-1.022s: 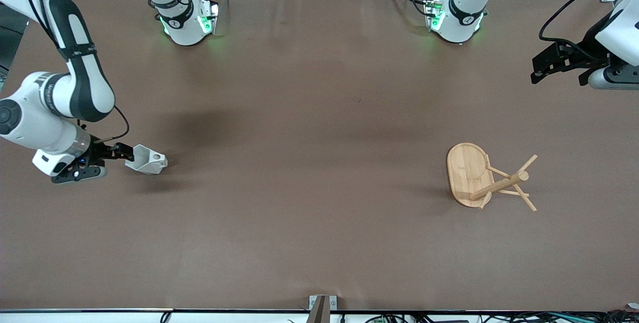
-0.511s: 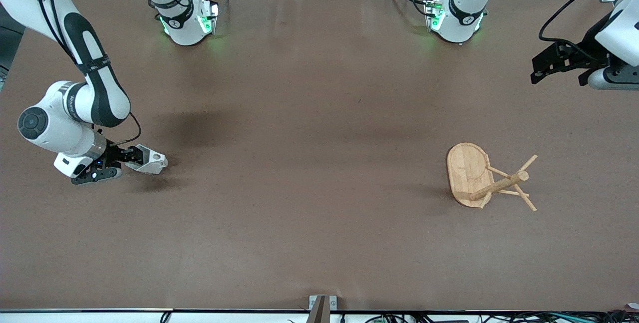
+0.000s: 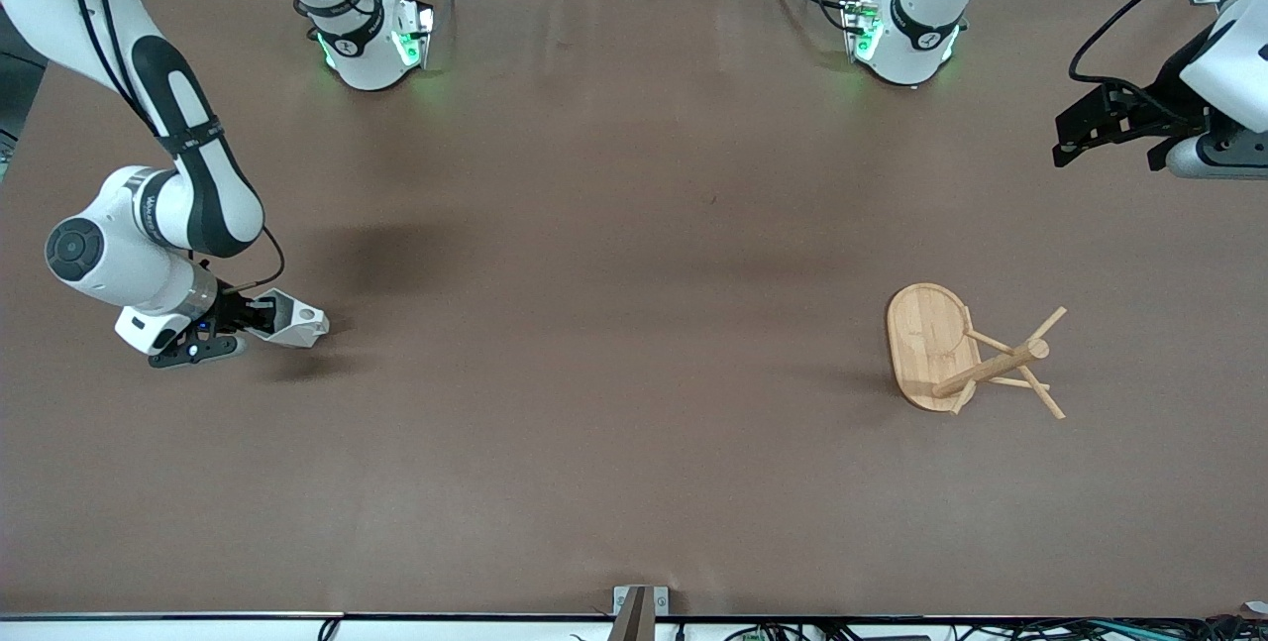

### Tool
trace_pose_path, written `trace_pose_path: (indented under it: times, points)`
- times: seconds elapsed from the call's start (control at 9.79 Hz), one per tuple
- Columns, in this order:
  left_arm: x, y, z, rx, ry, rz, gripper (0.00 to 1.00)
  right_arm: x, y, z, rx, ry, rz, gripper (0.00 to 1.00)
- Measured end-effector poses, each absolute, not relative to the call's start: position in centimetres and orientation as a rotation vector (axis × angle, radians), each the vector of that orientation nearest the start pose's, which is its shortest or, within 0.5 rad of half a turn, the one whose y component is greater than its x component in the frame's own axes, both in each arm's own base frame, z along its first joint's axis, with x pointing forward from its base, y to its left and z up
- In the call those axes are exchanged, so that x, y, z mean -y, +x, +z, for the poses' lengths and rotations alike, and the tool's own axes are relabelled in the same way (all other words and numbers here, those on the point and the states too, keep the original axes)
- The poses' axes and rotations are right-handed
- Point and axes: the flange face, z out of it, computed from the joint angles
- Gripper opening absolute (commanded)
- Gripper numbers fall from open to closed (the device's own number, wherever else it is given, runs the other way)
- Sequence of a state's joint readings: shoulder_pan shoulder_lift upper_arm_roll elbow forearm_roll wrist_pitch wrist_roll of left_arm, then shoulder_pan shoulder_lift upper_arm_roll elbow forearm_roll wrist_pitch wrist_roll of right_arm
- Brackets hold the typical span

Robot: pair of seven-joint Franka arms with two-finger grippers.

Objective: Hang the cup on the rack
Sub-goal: 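Lift the cup with the right gripper while the left gripper approaches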

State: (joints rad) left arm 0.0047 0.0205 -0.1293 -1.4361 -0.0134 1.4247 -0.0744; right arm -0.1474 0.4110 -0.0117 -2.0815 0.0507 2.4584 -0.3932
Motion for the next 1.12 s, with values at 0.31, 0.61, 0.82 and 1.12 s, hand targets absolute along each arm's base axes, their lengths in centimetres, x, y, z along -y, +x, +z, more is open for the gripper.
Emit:
trace_pose_path:
  times: [0.31, 0.61, 0.82, 1.12]
  points:
    - [7.0, 54.4, 65.8, -0.085, -3.152, 0.071, 1.00, 7.0, 59.1, 25.7, 0.198, -2.933, 0.167, 0.01]
    - [7.1, 54.4, 65.8, -0.049, -3.153, 0.071, 1.00, -3.0, 59.8, 31.6, 0.138, -2.605, 0.152, 0.01]
    - [7.0, 54.5, 65.6, -0.020, -3.153, 0.077, 1.00, -13.8, 59.0, 33.3, 0.141, -2.382, 0.136, 0.01]
    - [6.7, 54.2, 66.7, -0.303, -3.143, 0.048, 1.00, -26.2, 56.1, 34.9, 0.047, -2.099, 0.155, 0.01]
